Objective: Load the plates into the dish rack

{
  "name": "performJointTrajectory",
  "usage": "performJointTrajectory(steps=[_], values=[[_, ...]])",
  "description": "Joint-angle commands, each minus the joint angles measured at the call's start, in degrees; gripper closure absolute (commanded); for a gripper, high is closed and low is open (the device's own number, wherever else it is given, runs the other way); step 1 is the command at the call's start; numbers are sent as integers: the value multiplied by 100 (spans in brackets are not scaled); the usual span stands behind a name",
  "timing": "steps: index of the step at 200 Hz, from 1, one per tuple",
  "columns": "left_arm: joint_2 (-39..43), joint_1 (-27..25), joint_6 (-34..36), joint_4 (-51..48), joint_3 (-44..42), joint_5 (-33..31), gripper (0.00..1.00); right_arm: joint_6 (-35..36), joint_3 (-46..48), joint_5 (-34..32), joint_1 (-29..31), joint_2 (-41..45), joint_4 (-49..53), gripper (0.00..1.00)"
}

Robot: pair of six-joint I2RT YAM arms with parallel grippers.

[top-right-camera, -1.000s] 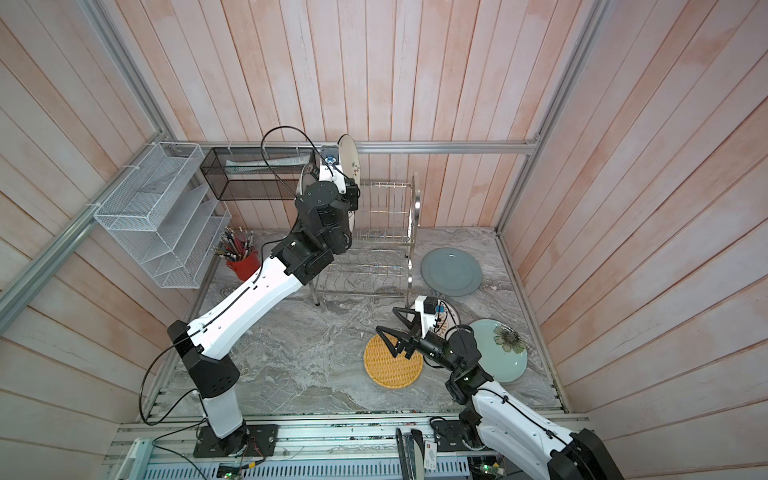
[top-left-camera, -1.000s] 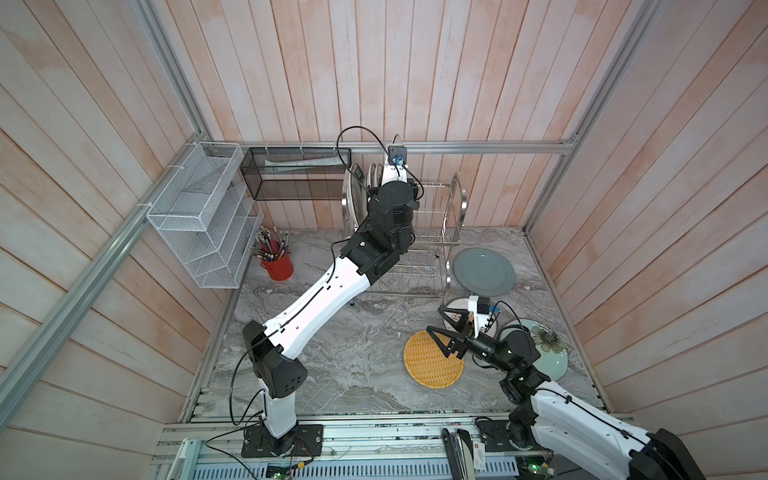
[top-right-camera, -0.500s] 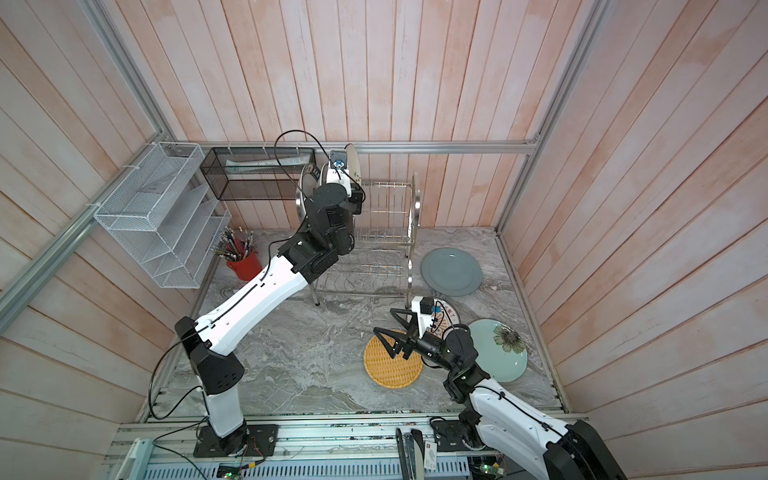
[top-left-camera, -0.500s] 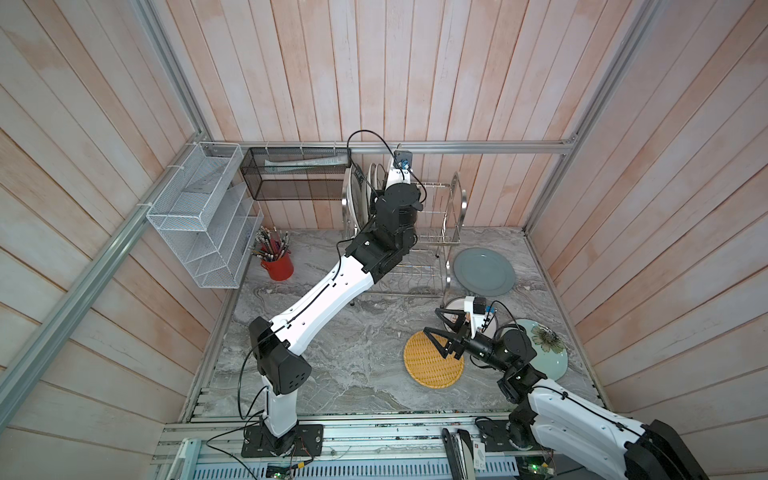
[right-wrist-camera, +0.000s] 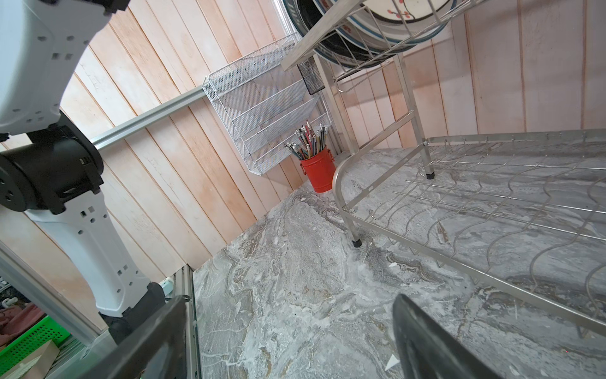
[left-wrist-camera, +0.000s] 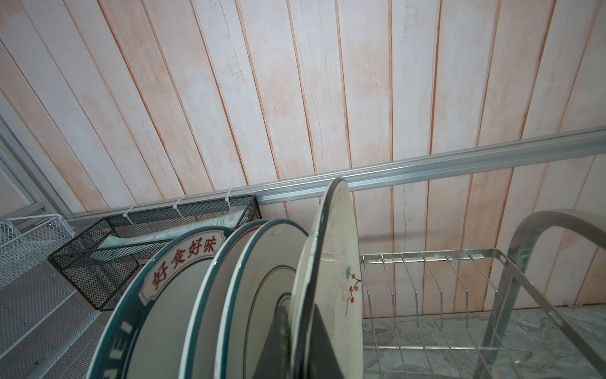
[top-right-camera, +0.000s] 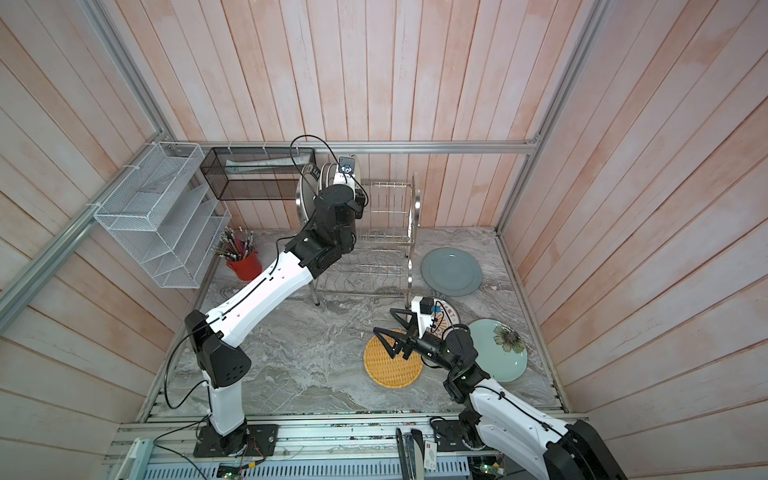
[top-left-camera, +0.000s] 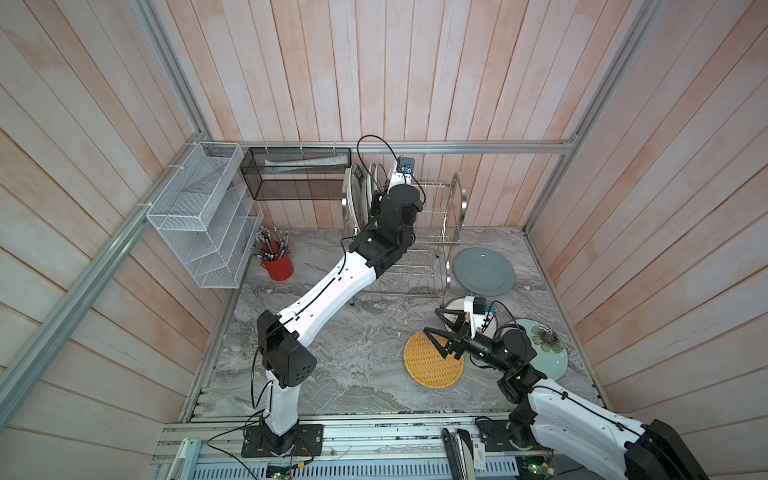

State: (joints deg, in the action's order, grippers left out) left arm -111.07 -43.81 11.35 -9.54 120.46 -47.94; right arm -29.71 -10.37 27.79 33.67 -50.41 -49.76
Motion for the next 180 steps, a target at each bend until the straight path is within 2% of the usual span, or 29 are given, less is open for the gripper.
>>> performJointTrajectory(steps=[1, 72, 122, 180], values=[[40, 22, -80, 371, 259, 150, 100, 61, -16, 65, 33, 31, -147, 2], [111, 33, -550, -162, 186, 251, 100, 62, -35, 44, 42, 15, -120, 2], [-160, 29, -1033, -923, 935, 206, 100, 62, -52, 51, 47, -23, -104, 2], [-396, -48, -970, -1175, 1168, 95, 100, 79, -79, 7, 52, -4, -12, 2]])
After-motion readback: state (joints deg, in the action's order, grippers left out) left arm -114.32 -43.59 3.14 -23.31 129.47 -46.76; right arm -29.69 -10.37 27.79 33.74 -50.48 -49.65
